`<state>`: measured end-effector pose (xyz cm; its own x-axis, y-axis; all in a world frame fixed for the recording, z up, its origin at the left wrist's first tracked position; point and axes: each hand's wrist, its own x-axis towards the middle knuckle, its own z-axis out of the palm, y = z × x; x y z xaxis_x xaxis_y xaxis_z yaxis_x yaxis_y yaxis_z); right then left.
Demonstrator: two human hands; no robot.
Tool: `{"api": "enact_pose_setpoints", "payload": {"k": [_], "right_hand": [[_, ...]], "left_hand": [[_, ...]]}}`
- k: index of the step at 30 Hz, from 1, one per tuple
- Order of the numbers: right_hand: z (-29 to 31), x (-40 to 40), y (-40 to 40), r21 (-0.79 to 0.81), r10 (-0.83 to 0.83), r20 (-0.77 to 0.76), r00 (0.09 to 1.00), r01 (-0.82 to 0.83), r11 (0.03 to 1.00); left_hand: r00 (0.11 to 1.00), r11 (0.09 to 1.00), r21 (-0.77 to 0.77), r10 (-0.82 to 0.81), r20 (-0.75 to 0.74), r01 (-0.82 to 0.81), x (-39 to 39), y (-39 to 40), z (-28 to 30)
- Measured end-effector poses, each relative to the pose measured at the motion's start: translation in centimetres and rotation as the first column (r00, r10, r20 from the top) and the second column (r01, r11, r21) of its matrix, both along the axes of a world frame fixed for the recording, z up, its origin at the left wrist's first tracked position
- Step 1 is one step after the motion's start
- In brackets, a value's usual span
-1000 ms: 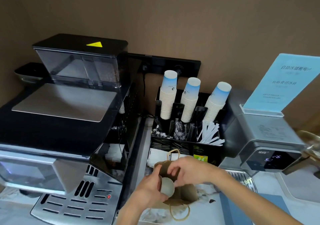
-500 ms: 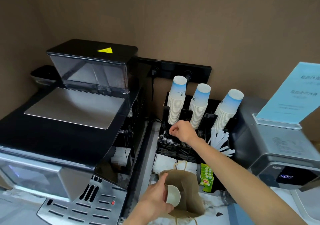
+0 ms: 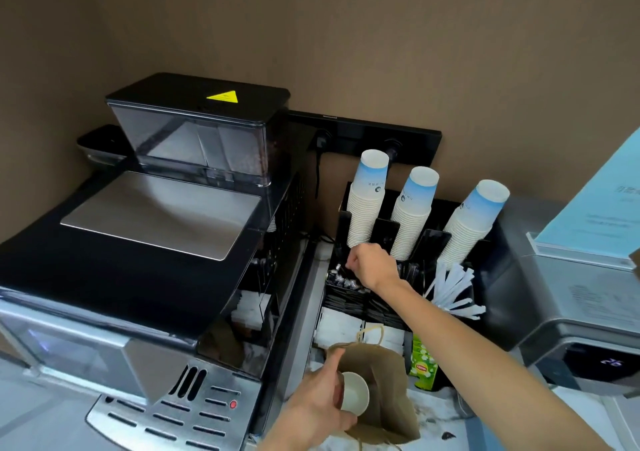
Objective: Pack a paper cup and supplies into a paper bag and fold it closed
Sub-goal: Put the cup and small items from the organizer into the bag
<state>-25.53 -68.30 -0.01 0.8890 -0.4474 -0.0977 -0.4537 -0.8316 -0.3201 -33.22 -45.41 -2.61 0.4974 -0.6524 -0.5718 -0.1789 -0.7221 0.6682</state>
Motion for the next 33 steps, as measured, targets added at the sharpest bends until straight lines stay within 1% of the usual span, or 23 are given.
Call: {"api": "enact_pose_setpoints", "payload": {"k": [3,5,6,8,10,13,16,18,20,22,25,27,30,33], "right_hand": [[1.9,-1.5,-1.1,-0.009,-0.008,0.116,0.993,0.009,1.000],[3.6,-2.9,-1.9,0.020,-0.053,0.200,0.978,0.051,0.999],[4.7,-3.7,-2.3,0.060,-0.101,0.237,0.966,0.089,0.994],[6.8,-5.8,-2.9,0.198,-0.210,0.303,0.929,0.155,0.968],[9.1,-8.2,-3.0,0.329,-0.300,0.387,0.872,0.174,0.928],[12.4,-11.4,-2.9,0.444,-0.391,0.531,0.752,0.146,0.884],[15.3,-14.1,-2.8,0.510,-0.428,0.626,0.652,0.072,0.857],[17.3,-16.1,-2.2,0.541,-0.428,0.650,0.628,0.013,0.841],[19.1,-18.1,-1.1,0.557,-0.397,0.661,0.637,-0.062,0.828],[20.3,-20.1,0.6,0.547,-0.329,0.653,0.682,-0.125,0.828],[20.3,-22.5,3.9,0.502,-0.184,0.623,0.760,-0.209,0.839],[18.6,-23.0,5.8,0.460,-0.092,0.569,0.817,-0.224,0.859],[14.5,-22.5,7.9,0.433,-0.002,0.430,0.903,-0.204,0.878],[9.8,-21.4,9.2,0.425,0.069,0.291,0.954,-0.194,0.884]], "left_hand": [[1.000,1.000,-0.010,-0.005,0.009,0.005,0.1,0.0,0.1],[1.000,1.000,-0.011,-0.003,0.008,0.003,0.1,0.1,0.2],[1.000,1.000,-0.008,0.000,0.004,0.000,0.1,0.0,0.2],[1.000,1.000,-0.012,0.010,-0.005,-0.010,0.2,0.0,0.2],[1.000,0.999,-0.037,0.013,-0.006,-0.013,0.1,-0.1,0.6],[1.000,0.997,-0.077,0.009,0.002,-0.009,-0.1,-0.1,1.2],[1.000,0.995,-0.095,0.010,-0.003,-0.011,-0.1,-0.1,1.7],[1.000,0.994,-0.110,0.008,-0.014,-0.010,-0.2,0.0,1.9],[1.000,0.992,-0.124,0.007,-0.019,-0.009,-0.2,0.0,1.9],[1.000,0.993,-0.115,0.006,-0.021,-0.009,-0.2,0.1,1.8],[1.000,0.994,-0.113,0.000,-0.012,-0.001,-0.2,0.3,1.7],[1.000,0.993,-0.118,-0.005,-0.014,0.003,-0.2,0.5,1.7],[0.999,0.990,-0.140,-0.016,-0.035,0.011,-0.2,0.6,1.8],[0.999,0.988,-0.155,-0.027,-0.033,0.021,-0.3,0.7,2.0]]}}
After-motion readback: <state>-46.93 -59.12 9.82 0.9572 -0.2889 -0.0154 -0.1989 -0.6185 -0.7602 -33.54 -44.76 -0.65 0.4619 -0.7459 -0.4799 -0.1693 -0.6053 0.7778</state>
